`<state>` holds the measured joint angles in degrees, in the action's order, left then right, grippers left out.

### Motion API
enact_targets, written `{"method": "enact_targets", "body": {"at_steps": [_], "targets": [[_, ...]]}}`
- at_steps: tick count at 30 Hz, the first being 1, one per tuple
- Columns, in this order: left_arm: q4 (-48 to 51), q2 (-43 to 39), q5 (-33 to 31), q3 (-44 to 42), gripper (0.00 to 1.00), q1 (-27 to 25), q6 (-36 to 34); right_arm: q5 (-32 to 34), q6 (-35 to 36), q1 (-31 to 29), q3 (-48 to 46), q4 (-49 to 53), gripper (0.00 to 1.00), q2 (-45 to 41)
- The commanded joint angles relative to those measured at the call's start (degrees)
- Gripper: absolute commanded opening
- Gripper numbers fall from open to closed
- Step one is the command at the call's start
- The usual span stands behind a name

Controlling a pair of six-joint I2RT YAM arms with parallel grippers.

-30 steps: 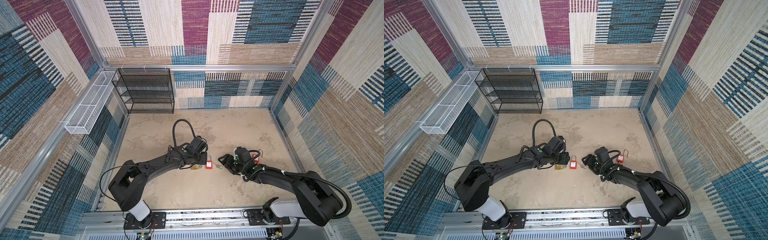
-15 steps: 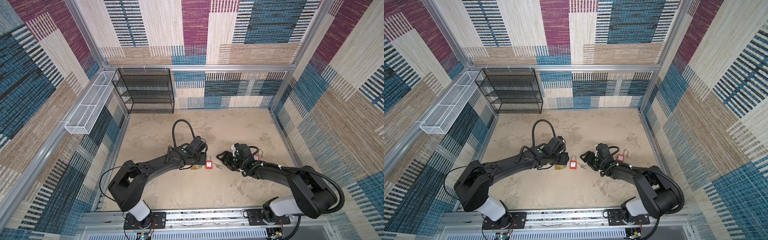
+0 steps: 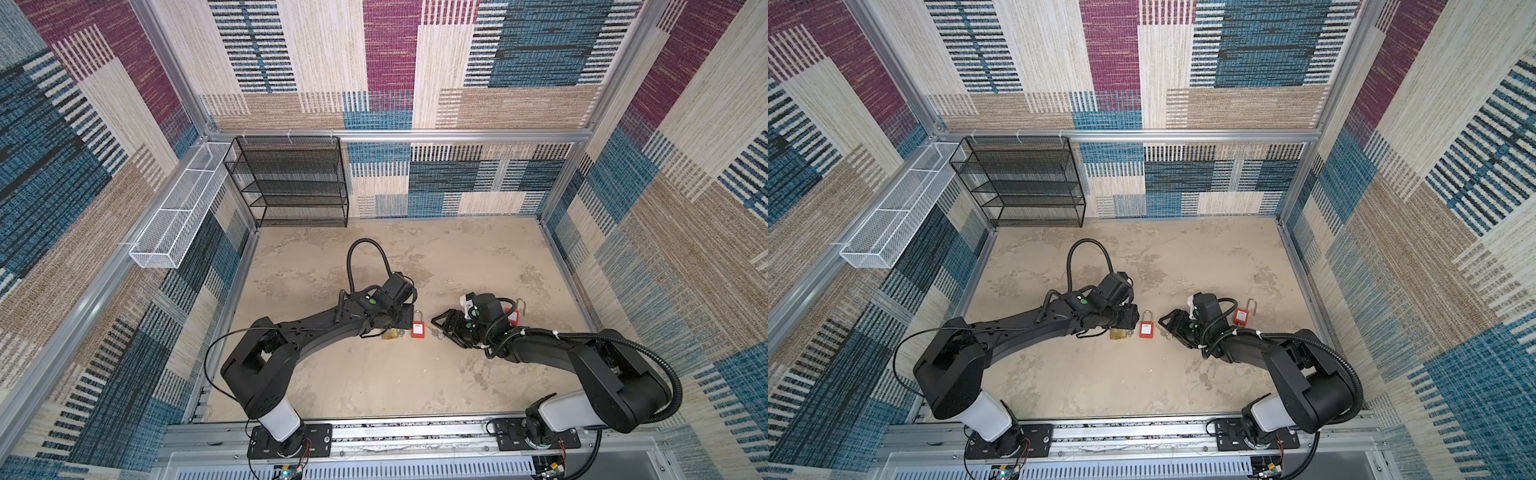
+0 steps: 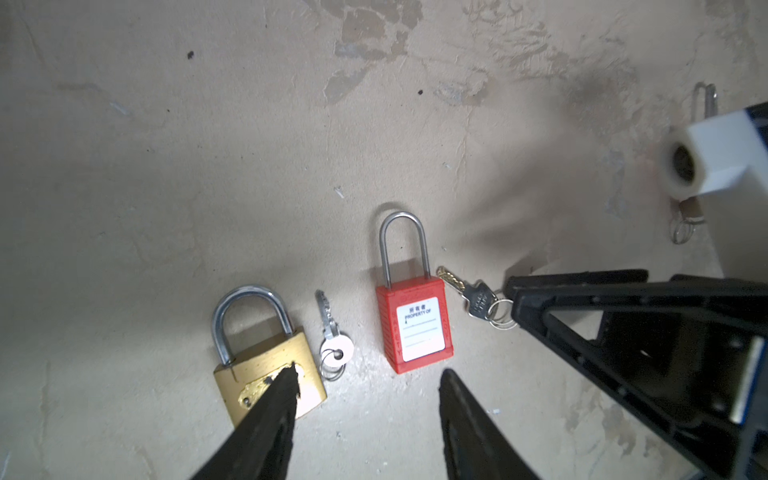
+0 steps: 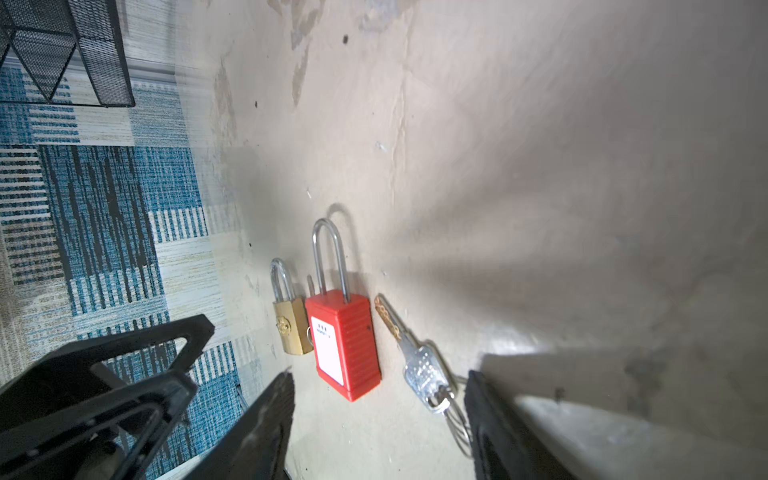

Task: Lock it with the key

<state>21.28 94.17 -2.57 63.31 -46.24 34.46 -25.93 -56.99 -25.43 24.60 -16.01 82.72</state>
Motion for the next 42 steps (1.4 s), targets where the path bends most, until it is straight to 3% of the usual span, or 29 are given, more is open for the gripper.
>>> {"method": "enact_targets", "body": {"at_steps": [1, 13, 25, 29, 33, 37, 42], "targets": [[1.09, -0.29, -0.27, 0.42, 0.56, 0.1, -0.17, -2.57, -0.81, -0.3, -0.27, -4.6, 0.67, 0.07], [0.73, -1.32, -0.68, 0.13, 0.56, 0.03, 0.01, -5.7, -2.44, -1.19, -1.85, -10.02, 0.67, 2.51], [0.78, -2.43, -1.31, -0.2, 0.55, 0.04, -0.13, -2.67, -0.52, -1.11, -0.6, -5.46, 0.67, -0.42], [-0.01, -2.88, -0.86, -0.64, 0.56, 0.01, -1.06, 6.85, 8.43, 2.22, 2.48, 6.92, 0.68, -8.77], [-0.92, -2.52, -0.17, -0.58, 0.56, -0.16, -0.87, 11.6, 18.19, 10.75, 6.93, 19.04, 0.69, -14.51], [-1.67, -1.55, 0.29, 0.36, 0.56, -0.56, -0.84, 19.18, 29.04, 16.89, 12.09, 29.11, 0.68, -13.24], [-1.57, -0.39, 0.88, 2.06, 0.56, -0.78, -1.38, 31.52, 40.44, 20.07, 18.42, 38.54, 0.68, -7.44]]}}
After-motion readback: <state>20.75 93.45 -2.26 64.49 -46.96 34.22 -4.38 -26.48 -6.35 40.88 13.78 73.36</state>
